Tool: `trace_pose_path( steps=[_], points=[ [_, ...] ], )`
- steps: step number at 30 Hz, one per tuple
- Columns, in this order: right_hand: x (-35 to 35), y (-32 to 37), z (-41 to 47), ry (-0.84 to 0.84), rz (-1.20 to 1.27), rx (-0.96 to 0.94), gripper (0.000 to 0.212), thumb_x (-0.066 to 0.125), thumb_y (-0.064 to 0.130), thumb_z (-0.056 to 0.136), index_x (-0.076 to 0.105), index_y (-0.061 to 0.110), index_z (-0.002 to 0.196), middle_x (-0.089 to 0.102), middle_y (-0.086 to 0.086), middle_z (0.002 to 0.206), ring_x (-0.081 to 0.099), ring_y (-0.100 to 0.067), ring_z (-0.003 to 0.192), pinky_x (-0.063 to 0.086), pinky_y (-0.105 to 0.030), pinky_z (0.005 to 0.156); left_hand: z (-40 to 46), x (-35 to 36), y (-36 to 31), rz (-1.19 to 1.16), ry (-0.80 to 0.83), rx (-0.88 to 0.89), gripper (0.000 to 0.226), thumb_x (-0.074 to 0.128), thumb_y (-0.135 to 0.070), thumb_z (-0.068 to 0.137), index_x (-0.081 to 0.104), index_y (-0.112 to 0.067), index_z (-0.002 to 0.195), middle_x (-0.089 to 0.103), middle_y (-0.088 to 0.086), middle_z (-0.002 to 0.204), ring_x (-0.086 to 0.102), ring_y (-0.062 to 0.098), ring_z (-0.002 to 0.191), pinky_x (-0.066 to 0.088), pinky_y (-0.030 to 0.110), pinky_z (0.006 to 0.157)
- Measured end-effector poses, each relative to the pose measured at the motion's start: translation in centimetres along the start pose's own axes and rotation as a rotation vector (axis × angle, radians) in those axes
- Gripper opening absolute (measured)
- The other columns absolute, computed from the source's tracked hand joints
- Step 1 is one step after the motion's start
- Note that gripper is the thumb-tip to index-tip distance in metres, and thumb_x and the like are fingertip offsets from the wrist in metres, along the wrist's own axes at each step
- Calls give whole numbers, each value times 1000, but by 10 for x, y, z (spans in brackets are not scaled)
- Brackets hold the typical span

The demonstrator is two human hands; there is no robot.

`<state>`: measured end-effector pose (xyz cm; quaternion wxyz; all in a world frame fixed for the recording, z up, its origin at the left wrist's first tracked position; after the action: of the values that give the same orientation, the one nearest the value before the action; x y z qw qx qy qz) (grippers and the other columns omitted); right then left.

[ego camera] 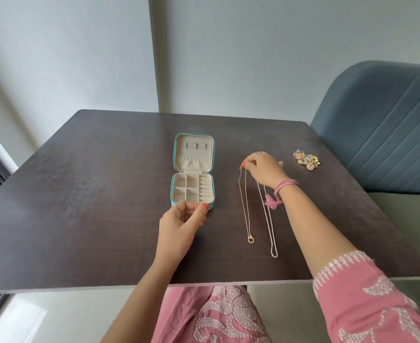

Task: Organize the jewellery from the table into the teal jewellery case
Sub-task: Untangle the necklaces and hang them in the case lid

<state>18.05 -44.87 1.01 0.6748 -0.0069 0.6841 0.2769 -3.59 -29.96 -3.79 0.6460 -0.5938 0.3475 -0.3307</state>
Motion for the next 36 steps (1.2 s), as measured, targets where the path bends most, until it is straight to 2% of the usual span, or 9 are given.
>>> trace_pose_path(
  steps=[3, 5, 10, 12, 16, 19, 25, 31, 36],
  points=[
    [-29, 16, -10, -15, 182, -91, 24, 44, 20, 98, 67, 19, 92, 64, 11, 99, 56, -16, 94, 41, -36, 87, 5, 1, -19, -80, 8, 45, 15, 67, -21, 87, 64, -11, 76, 64, -5, 63, 58, 7, 63, 49, 28, 71],
    [-49, 26, -20, -20, 355, -144, 19, 46, 15, 98, 62, 20, 88, 69, 6, 88, 58, -15, 75, 47, -33, 76, 12, 5, -39, -102, 32, 85, 14, 66, -22, 89, 65, -12, 79, 64, -7, 65, 59, 7, 66, 49, 27, 72],
    [-94, 52, -49, -17, 543, -261, 14, 53, 16, 96, 59, 23, 86, 66, 8, 76, 52, -3, 60, 43, -16, 61, 31, 29, -97, -92, 172, 173, 8, 62, -21, 91, 68, -17, 89, 69, -5, 82, 64, 7, 82, 50, 29, 86],
    [-109, 62, -59, -21, 568, -311, 12, 54, 17, 96, 61, 22, 87, 66, 7, 75, 53, 0, 59, 43, -11, 62, 36, 40, -117, -91, 230, 191, 10, 60, -24, 92, 68, -19, 96, 71, -4, 92, 66, 8, 92, 49, 28, 91],
    [-130, 79, -72, -24, 634, -423, 10, 57, 19, 95, 64, 19, 88, 65, 3, 75, 58, -6, 70, 47, -17, 66, 45, 58, -151, -30, 335, 203, 32, 56, -44, 90, 68, -18, 104, 72, -2, 103, 66, 8, 100, 49, 34, 96],
    [-142, 85, -75, -38, 677, -449, 9, 57, 20, 95, 64, 14, 94, 66, 1, 76, 59, -10, 74, 47, -18, 66, 48, 66, -170, 11, 370, 217, 39, 55, -45, 91, 67, -8, 98, 72, 2, 98, 67, 11, 93, 49, 36, 93],
    [-155, 90, -83, -54, 753, -479, 17, 53, 10, 96, 64, 20, 89, 64, 3, 76, 58, 0, 68, 45, -15, 64, 48, 70, -187, -134, 499, 125, 20, 56, -26, 95, 61, -9, 85, 51, -2, 64, 50, 13, 59, 53, 35, 84],
    [-147, 89, -91, -26, 902, -450, 13, 54, 16, 96, 65, 20, 90, 63, 8, 73, 52, -6, 67, 42, -18, 64, 34, 69, -192, -176, 579, 71, 23, 52, -23, 97, 62, -11, 79, 36, -3, 63, 32, 10, 53, 43, 21, 58],
    [-140, 86, -96, 3, 1101, -424, 11, 55, 19, 95, 65, 16, 96, 63, 4, 77, 52, -9, 72, 41, -22, 68, 21, 67, -201, -317, 587, 26, 24, 53, -23, 95, 59, -15, 73, 35, -5, 58, 28, 9, 50, 32, 20, 50]
  ],
)
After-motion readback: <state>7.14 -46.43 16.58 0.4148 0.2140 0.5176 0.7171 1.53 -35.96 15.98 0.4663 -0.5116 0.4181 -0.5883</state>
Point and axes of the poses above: each hand's wrist, its own z-axis towards the middle knuckle, its own x-axis out of the palm, y = z × x, the point moved 7 cm from there along z, towards the middle knuckle
